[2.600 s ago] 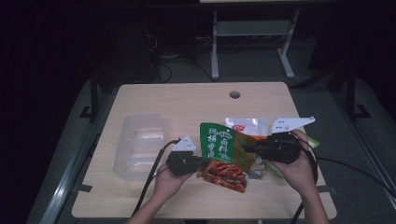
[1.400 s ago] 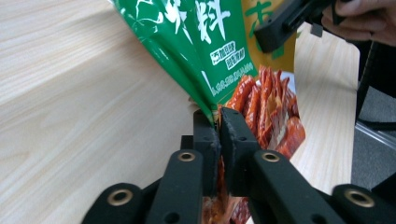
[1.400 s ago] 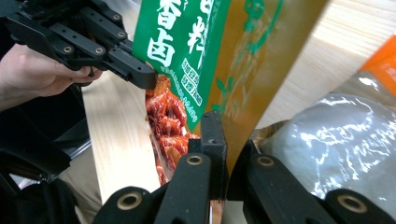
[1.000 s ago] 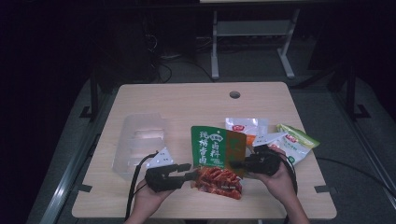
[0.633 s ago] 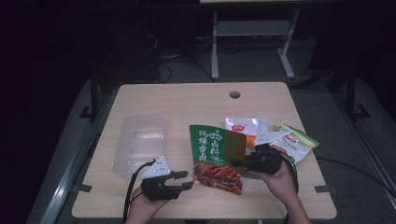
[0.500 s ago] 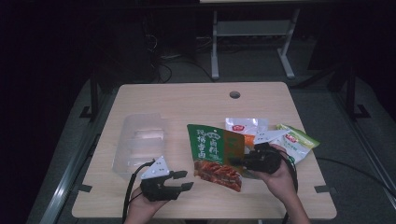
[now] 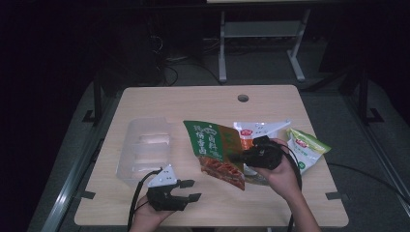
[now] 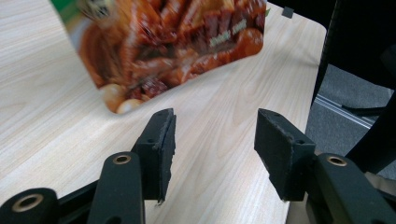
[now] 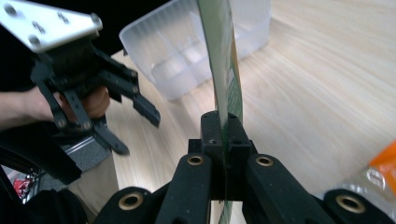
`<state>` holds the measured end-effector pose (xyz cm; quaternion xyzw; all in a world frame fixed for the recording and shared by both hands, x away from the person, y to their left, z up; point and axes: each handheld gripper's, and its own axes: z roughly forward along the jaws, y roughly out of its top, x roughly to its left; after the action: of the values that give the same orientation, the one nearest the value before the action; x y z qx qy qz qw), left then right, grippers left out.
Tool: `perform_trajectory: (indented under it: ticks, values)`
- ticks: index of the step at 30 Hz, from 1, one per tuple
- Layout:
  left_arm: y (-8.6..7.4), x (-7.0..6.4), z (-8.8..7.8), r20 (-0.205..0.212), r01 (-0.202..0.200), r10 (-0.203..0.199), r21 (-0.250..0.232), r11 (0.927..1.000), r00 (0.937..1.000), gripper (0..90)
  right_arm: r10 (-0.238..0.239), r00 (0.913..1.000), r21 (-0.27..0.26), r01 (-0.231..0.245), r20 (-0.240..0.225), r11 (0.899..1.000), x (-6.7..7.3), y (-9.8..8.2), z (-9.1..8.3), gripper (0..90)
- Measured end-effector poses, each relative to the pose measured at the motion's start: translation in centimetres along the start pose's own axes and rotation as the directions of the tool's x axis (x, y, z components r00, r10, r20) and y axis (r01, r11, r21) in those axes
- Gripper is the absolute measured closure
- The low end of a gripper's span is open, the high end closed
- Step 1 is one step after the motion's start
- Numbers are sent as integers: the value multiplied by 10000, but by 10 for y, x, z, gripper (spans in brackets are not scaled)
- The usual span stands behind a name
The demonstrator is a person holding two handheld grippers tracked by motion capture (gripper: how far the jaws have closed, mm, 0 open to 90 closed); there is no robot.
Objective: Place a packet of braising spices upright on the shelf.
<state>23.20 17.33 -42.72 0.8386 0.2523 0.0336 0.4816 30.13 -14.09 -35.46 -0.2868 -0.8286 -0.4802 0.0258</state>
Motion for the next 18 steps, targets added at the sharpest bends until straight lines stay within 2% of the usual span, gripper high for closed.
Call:
perform_trajectory:
  ticks: [6,11,13,18]
  values:
    - [0,2,-2,4,1,-1,-160,9999,10000,446,-14,9999,-132,12,-142,9999,0,21,5,900]
    - [0,4,-2,-9,159,-159,-250,9996,9999,424,-110,9998,-140,107,-192,9998,1,37,13,900]
    - [-1,5,-1,58,241,-240,-202,9995,9997,419,-117,9997,-137,114,-228,9998,0,44,15,900]
    - [-1,5,1,-38,132,-132,-63,9999,9999,386,-145,9994,-204,138,-319,9997,-1,62,22,900]
